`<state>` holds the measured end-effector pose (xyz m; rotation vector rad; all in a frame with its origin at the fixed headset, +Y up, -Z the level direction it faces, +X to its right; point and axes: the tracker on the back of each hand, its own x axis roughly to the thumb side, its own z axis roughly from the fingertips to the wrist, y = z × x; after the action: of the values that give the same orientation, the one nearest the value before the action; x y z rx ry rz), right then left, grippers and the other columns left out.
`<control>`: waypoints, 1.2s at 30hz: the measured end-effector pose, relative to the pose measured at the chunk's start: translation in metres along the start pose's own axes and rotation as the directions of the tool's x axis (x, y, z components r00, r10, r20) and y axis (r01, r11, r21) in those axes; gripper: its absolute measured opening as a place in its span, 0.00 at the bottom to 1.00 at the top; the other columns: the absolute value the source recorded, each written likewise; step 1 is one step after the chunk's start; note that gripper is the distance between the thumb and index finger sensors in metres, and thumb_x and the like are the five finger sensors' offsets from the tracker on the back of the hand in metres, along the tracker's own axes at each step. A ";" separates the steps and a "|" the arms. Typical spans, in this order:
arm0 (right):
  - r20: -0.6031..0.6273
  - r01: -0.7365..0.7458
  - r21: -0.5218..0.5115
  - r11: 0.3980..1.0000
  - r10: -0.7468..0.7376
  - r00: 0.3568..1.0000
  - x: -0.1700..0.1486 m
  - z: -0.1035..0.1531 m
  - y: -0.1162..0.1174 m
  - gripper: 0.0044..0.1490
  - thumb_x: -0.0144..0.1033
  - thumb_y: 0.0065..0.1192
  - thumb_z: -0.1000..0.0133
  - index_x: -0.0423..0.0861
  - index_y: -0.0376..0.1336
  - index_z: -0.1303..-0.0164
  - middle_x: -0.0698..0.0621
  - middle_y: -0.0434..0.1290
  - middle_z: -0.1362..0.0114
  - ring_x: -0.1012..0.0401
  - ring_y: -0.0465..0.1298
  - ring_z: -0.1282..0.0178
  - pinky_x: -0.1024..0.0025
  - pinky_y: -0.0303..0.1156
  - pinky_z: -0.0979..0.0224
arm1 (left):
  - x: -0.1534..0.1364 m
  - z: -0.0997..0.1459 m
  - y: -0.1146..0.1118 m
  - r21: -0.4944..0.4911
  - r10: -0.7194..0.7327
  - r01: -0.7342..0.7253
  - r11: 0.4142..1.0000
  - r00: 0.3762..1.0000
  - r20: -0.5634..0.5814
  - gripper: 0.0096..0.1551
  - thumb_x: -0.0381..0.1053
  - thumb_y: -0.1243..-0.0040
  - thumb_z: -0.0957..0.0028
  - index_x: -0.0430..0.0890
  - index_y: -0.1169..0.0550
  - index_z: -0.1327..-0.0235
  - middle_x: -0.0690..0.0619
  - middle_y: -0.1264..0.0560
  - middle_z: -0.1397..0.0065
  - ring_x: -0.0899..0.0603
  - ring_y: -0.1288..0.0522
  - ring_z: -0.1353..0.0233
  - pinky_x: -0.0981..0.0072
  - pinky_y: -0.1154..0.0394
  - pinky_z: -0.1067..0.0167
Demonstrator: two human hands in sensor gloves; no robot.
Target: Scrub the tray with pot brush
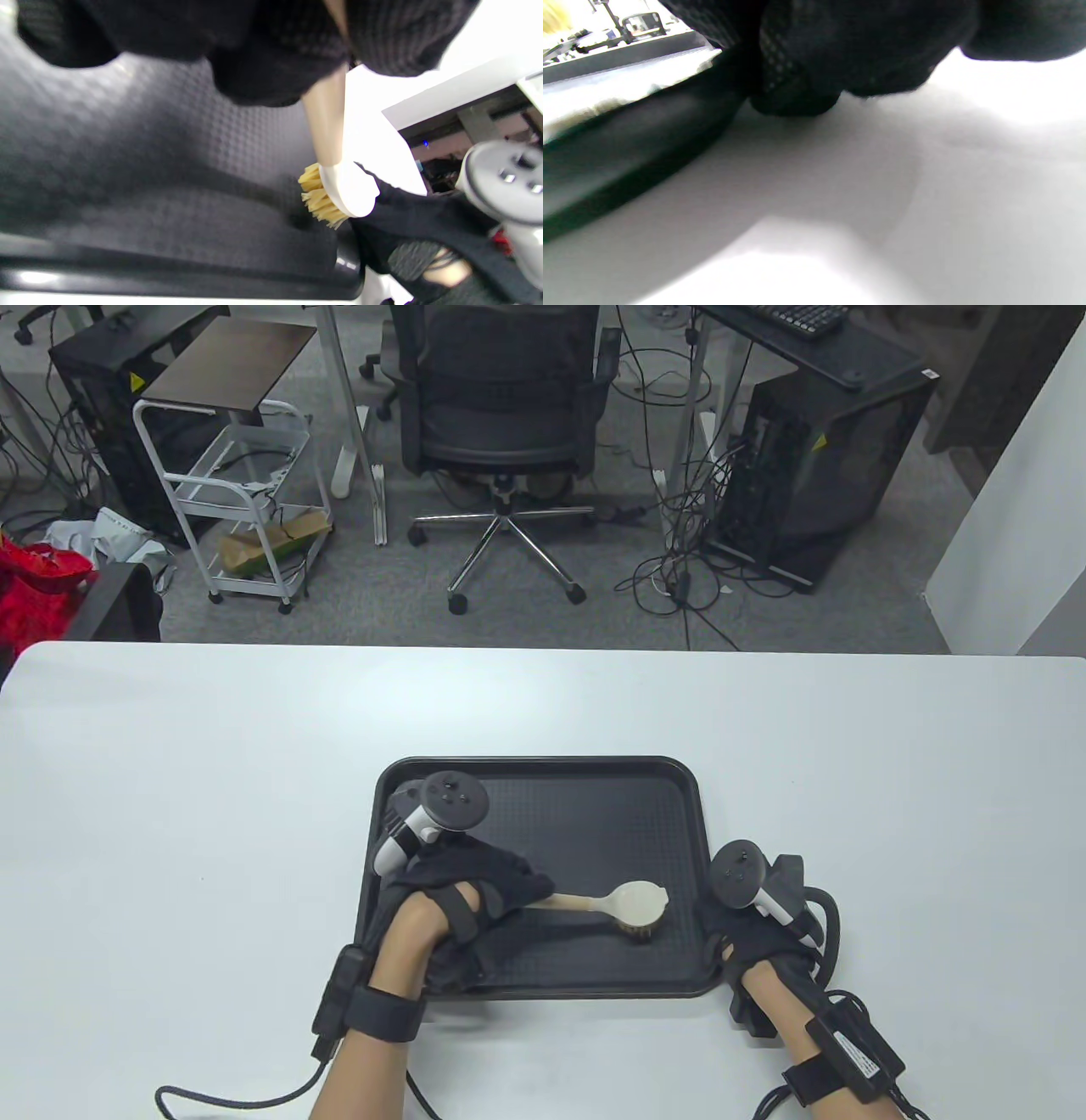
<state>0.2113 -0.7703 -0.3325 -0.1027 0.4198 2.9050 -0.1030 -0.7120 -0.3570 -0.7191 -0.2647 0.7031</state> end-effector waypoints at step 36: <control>0.009 0.009 -0.002 1.000 -0.009 1.000 -0.002 0.000 0.000 0.39 0.43 0.59 0.46 0.37 0.53 0.29 0.50 0.82 0.65 0.56 0.80 0.79 0.55 0.77 0.62 | -0.047 0.025 0.026 -0.108 -0.077 0.056 0.993 0.975 -0.207 0.30 0.61 0.28 0.62 0.46 0.14 0.51 0.48 0.12 0.65 0.42 0.17 0.76 0.42 0.22 0.51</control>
<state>0.2129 -0.7706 -0.3325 -0.0911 0.4132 2.8957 -0.1620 -0.7160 -0.3559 -0.8710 -0.1300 0.5475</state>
